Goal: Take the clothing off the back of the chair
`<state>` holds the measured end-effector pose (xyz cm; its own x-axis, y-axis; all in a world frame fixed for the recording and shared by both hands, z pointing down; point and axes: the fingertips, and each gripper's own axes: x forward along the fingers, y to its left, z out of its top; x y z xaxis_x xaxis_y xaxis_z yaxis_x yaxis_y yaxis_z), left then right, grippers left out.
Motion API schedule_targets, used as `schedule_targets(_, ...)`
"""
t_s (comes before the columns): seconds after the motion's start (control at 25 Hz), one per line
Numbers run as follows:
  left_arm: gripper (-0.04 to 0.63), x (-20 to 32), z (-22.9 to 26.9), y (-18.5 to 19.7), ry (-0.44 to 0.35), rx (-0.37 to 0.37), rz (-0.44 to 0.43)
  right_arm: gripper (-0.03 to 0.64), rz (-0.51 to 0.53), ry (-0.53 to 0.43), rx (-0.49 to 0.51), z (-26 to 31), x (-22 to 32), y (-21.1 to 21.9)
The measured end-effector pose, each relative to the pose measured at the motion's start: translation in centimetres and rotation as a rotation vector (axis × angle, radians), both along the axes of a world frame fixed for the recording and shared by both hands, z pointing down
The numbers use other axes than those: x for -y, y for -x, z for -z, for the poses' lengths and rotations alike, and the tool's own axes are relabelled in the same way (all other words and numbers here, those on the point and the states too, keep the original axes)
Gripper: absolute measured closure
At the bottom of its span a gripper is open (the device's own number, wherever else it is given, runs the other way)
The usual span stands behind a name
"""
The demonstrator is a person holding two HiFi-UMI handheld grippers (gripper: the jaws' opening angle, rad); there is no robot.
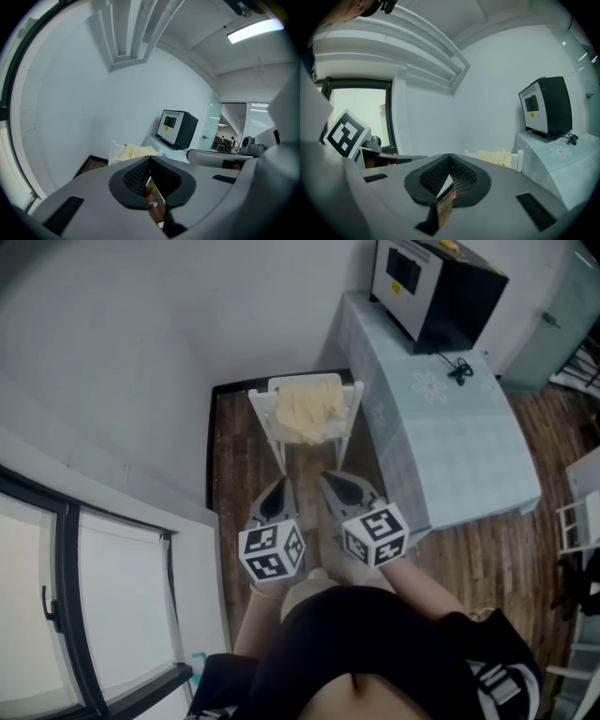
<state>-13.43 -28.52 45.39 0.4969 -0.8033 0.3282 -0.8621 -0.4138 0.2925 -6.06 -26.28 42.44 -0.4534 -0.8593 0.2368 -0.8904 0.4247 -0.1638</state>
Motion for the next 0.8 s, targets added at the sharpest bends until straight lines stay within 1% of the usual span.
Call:
schedule_targets(0.44,0.594,6.7,-0.9,0.0,-0.001,0.014,-0.075,0.604,-0.1,-0.003,-0.007,-0.8,6.2,-0.8)
schedule_targets(0.6,0.593,8.5,-1.7,-1.0,0.015,0.009,-0.099,0.604,-0.128,0.022,-0.03,-1.6,7.5,-1.8)
schedule_targets(0.8,0.592,10.8,-2.9,-2.4,0.035,0.01,-0.12,0.604,-0.171,0.056,-0.03,-2.9,9.4,-3.8)
